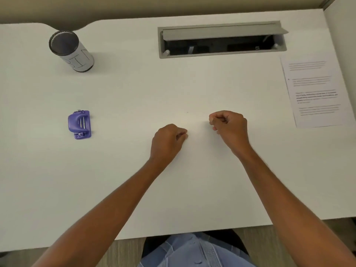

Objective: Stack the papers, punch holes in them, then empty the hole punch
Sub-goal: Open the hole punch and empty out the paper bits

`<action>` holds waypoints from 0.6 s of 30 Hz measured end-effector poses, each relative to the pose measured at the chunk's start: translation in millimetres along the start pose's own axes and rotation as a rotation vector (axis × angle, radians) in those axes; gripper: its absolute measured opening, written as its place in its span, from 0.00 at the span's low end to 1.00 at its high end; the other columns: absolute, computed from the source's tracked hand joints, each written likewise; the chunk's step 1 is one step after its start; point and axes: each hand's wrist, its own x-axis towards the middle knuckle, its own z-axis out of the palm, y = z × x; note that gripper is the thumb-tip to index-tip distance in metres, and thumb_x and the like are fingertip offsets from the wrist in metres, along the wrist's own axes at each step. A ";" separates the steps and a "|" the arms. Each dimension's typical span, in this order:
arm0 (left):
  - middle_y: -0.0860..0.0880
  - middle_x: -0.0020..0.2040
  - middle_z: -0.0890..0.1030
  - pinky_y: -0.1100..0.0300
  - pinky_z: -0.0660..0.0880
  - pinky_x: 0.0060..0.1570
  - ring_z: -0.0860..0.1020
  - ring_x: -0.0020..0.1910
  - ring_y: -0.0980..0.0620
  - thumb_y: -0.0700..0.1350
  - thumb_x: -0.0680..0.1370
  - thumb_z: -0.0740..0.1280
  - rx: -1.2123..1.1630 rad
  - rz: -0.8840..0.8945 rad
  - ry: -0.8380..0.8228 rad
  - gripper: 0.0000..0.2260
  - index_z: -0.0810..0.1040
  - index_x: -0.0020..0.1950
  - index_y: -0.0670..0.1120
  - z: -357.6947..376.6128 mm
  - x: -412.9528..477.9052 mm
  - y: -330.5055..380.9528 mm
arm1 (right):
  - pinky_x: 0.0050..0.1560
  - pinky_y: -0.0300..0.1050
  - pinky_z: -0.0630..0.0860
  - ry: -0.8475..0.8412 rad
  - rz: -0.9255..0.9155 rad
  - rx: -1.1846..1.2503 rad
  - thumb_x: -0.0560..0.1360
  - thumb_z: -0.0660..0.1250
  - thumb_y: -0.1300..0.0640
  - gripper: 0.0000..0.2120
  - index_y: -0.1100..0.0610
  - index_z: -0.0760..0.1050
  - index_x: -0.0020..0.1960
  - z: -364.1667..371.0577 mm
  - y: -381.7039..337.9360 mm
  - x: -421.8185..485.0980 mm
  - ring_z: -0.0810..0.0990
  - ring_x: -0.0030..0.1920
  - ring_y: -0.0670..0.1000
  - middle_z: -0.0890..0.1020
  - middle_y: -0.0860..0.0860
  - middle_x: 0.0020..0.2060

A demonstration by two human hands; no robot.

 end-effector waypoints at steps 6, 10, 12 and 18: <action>0.48 0.43 0.84 0.46 0.81 0.45 0.82 0.46 0.45 0.49 0.83 0.74 0.068 0.091 0.070 0.07 0.91 0.56 0.49 10.5 -2.8 2.8 | 0.48 0.45 0.86 -0.020 -0.020 0.002 0.77 0.74 0.57 0.06 0.48 0.89 0.46 0.1 16.9 0.9 0.87 0.39 0.43 0.89 0.42 0.39; 0.47 0.43 0.84 0.46 0.81 0.43 0.82 0.47 0.43 0.49 0.84 0.73 0.106 0.120 0.082 0.08 0.91 0.57 0.50 14.8 -1.4 4.6 | 0.51 0.47 0.87 -0.041 -0.036 0.001 0.77 0.74 0.56 0.05 0.48 0.89 0.47 3.1 22.9 2.3 0.87 0.39 0.43 0.89 0.42 0.39; 0.49 0.44 0.84 0.47 0.80 0.43 0.82 0.47 0.44 0.49 0.85 0.72 0.112 0.118 0.062 0.08 0.91 0.56 0.50 15.4 -0.6 6.0 | 0.52 0.48 0.87 -0.049 -0.047 -0.002 0.78 0.75 0.56 0.05 0.50 0.90 0.48 5.0 23.0 3.3 0.87 0.40 0.44 0.90 0.43 0.39; 0.55 0.45 0.80 0.51 0.79 0.45 0.79 0.47 0.50 0.50 0.86 0.68 0.115 0.127 0.012 0.08 0.86 0.57 0.51 17.3 3.4 5.2 | 0.53 0.44 0.86 -0.065 -0.111 -0.029 0.79 0.75 0.56 0.05 0.51 0.89 0.49 16.7 17.3 10.1 0.87 0.41 0.43 0.89 0.42 0.40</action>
